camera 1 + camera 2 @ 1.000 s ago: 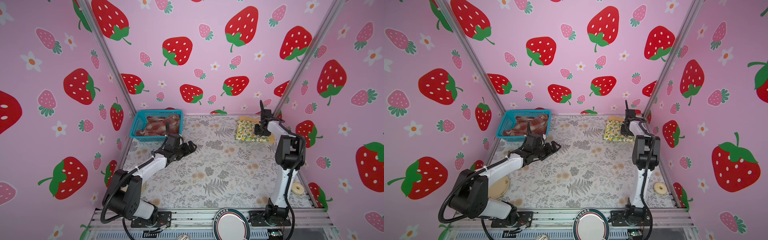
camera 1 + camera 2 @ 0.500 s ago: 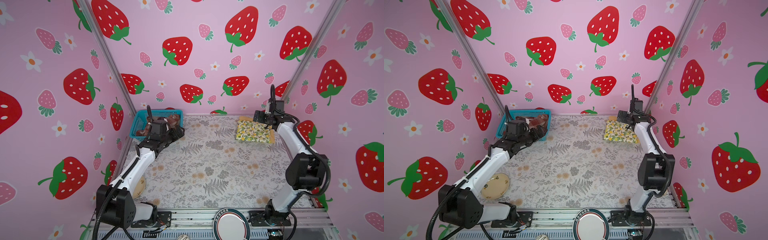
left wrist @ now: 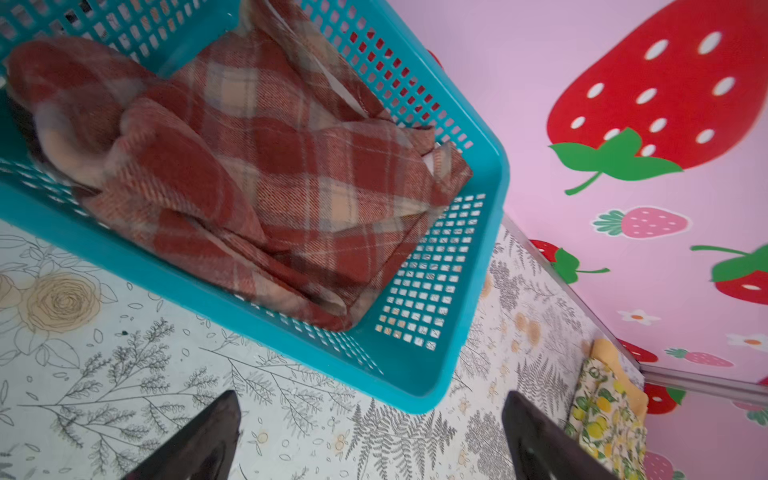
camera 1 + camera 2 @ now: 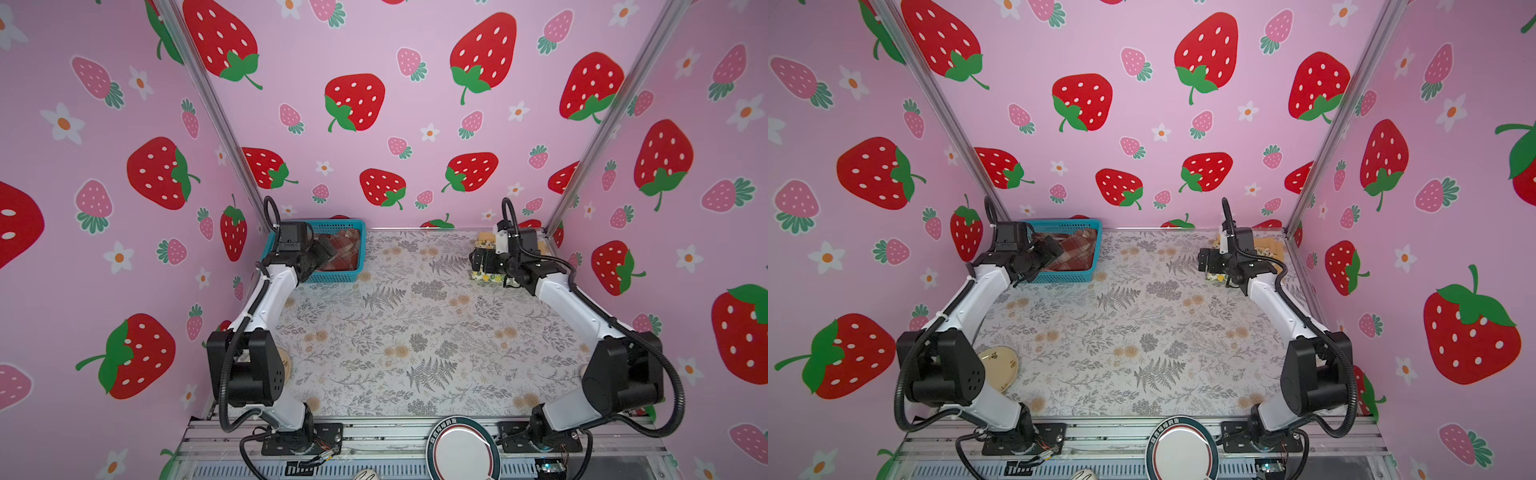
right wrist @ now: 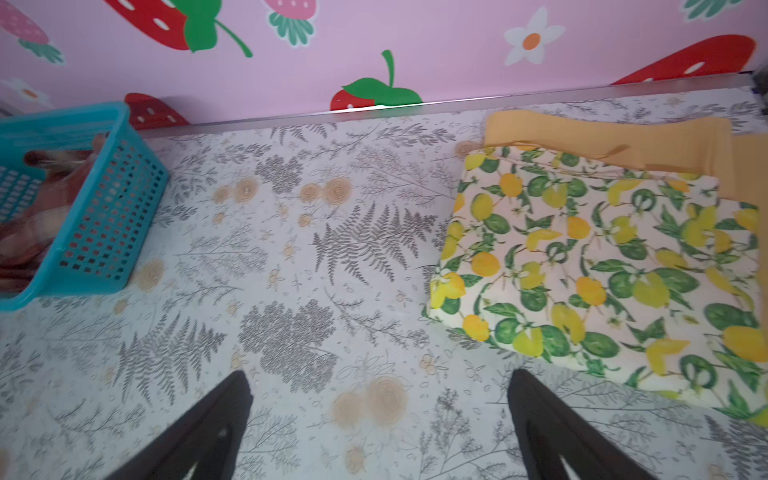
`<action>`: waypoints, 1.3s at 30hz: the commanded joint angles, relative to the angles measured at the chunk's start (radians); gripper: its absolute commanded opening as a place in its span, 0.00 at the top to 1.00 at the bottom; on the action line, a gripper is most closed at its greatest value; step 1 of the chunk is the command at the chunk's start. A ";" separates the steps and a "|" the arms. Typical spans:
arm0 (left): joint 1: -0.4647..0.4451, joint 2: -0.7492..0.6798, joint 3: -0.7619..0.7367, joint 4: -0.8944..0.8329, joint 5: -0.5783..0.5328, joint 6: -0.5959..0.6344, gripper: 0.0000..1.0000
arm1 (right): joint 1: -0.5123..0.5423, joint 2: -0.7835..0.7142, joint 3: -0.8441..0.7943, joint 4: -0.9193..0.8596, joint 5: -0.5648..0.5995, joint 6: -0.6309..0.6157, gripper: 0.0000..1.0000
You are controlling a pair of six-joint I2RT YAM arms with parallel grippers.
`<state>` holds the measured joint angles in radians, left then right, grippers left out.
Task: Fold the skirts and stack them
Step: 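Release the skirt with the right gripper while the left reaches into the teal basket, then grasp the red plaid skirt in the teal basket with the left gripper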
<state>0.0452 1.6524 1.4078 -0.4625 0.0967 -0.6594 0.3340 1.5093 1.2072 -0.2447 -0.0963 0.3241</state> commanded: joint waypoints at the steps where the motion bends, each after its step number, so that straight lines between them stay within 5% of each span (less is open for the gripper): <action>1: 0.056 0.061 0.118 -0.087 -0.046 0.044 0.00 | 0.028 -0.049 -0.046 0.065 -0.032 0.032 0.00; 7: 0.137 0.193 0.303 -0.232 -0.059 0.075 0.01 | 0.057 -0.073 -0.120 0.112 -0.058 0.059 0.00; 19: 0.194 0.316 0.308 -0.201 -0.039 0.083 0.04 | 0.076 -0.058 -0.178 0.154 -0.082 0.082 0.00; 29: 0.196 0.383 0.318 -0.193 -0.001 0.090 0.23 | 0.079 -0.051 -0.206 0.168 -0.085 0.088 0.00; 34: 0.197 0.393 0.329 -0.198 0.019 0.105 0.52 | 0.078 -0.039 -0.202 0.168 -0.095 0.090 0.00; 36: 0.197 0.394 0.342 -0.207 0.032 0.114 0.68 | 0.078 -0.040 -0.205 0.170 -0.095 0.092 0.00; 38: 0.197 0.382 0.349 -0.215 0.034 0.111 0.97 | 0.080 -0.042 -0.210 0.174 -0.099 0.094 0.00; 39: 0.197 0.370 0.344 -0.208 0.068 0.108 1.00 | 0.080 -0.042 -0.212 0.174 -0.100 0.095 0.00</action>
<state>0.2398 2.0411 1.7058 -0.6365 0.1177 -0.5571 0.4068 1.4597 1.0039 -0.0898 -0.1825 0.4065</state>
